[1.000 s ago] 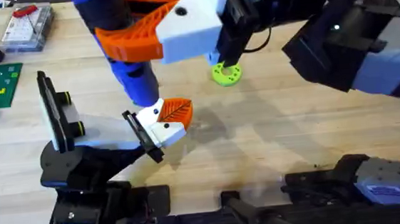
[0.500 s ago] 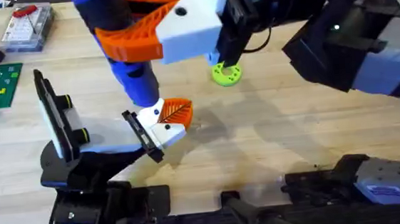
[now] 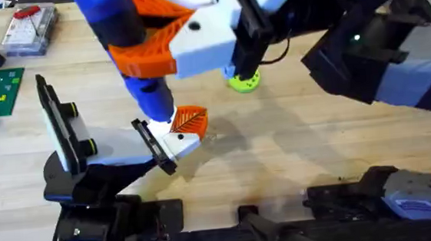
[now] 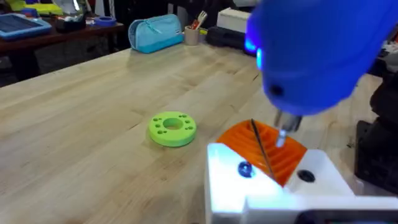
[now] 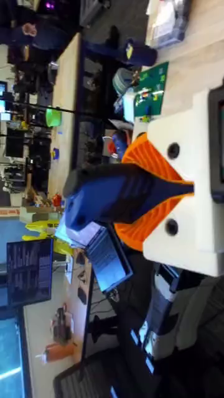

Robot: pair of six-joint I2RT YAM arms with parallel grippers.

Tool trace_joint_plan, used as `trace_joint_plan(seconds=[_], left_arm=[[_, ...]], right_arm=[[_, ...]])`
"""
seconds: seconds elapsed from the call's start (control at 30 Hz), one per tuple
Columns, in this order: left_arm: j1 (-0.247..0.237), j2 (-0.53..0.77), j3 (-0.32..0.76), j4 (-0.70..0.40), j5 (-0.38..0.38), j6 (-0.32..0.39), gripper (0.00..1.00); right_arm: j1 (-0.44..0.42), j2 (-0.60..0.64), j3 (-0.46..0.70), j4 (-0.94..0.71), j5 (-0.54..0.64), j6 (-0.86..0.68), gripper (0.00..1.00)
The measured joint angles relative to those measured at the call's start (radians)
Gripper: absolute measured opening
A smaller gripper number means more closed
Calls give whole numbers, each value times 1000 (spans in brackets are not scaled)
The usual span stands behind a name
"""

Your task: Pick up the gripper from the table and insert it into the empty holder that is missing its gripper. Then pick up a screw, insert it into the mounting hole, and use the screwdriver to tighten it. Finally, clean up the table by picking up the vegetable and placing it into the bucket.

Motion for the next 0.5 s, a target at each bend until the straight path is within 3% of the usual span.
trace_joint_plan(seconds=[0.5], left_arm=[[0,0,0,0,0,0,13]], right_arm=[[0,0,-48,4,21,-38,46]])
